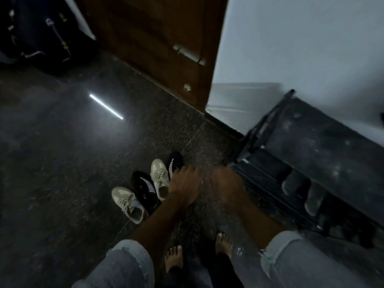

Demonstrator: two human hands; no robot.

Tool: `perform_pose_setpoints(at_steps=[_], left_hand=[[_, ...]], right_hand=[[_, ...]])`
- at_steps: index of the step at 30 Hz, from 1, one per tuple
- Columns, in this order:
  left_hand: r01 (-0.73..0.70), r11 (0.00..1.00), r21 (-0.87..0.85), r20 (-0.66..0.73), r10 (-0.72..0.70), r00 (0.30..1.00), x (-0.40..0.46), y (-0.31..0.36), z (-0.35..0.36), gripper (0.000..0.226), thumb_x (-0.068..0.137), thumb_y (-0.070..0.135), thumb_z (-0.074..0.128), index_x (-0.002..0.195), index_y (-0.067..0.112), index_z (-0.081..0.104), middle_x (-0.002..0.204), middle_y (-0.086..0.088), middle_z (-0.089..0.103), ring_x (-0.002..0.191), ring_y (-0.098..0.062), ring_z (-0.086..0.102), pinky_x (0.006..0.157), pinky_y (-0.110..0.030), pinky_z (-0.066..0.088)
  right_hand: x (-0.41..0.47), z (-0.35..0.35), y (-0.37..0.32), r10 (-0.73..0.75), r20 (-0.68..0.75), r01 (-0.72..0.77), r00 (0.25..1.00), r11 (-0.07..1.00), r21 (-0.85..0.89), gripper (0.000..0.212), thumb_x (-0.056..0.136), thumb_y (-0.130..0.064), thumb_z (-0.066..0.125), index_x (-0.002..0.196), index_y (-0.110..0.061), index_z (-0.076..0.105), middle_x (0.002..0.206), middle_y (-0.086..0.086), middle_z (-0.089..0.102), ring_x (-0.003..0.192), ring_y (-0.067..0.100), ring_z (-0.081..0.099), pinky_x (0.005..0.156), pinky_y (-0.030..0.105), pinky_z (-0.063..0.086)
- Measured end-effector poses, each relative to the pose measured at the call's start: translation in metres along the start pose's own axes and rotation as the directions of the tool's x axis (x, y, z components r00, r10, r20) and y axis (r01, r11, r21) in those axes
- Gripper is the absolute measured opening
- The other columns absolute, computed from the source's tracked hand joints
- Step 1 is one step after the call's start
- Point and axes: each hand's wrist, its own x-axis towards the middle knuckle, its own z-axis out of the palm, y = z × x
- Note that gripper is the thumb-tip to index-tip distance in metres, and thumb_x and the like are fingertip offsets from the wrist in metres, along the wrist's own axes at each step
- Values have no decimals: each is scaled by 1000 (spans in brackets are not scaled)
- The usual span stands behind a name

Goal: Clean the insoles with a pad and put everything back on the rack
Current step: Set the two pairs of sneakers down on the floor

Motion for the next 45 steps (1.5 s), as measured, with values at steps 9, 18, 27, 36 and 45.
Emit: perform_pose_setpoints(at_steps=[9,18,27,36,45], left_hand=[[-298,953,57,-68,301,951,-50,124,-95,47,94,36,50,135,16,42,139,-8,48,128,-27,45,101,-40,38],[-525,822,219,-194,564,802,-84,226,-135,96,88,49,57,153,24,-7,161,-11,-11,148,-32,0,117,-52,13],[-519,802,297,-293,594,749,-65,272,-16,96,86,45,62,155,20,-1,161,-14,-7,148,-35,5,116,-54,18],[-543,770,334,-287,632,720,-39,264,84,93,89,45,58,154,20,-3,162,-12,-11,149,-33,1,118,-53,12],[-528,786,323,-354,617,703,-52,246,96,89,91,47,55,155,20,-2,162,-10,-9,148,-33,5,118,-52,13]], right_hand=[[-130,-110,68,153,-251,-147,956,988,40,24,99,-29,44,110,-14,59,116,10,60,110,30,55,86,37,45],[-246,-162,159,422,-442,-393,791,905,162,44,98,-38,45,136,-17,47,128,17,59,116,35,56,94,43,46],[-264,-74,275,440,-488,-419,753,894,160,47,96,-39,50,134,-12,48,138,16,48,126,37,45,100,47,41],[-256,23,329,464,-534,-447,706,878,173,51,97,-41,48,139,-14,39,138,13,47,128,33,44,101,49,39],[-258,46,316,442,-589,-427,677,887,175,53,97,-44,45,141,-15,37,140,11,45,129,31,43,104,49,38]])
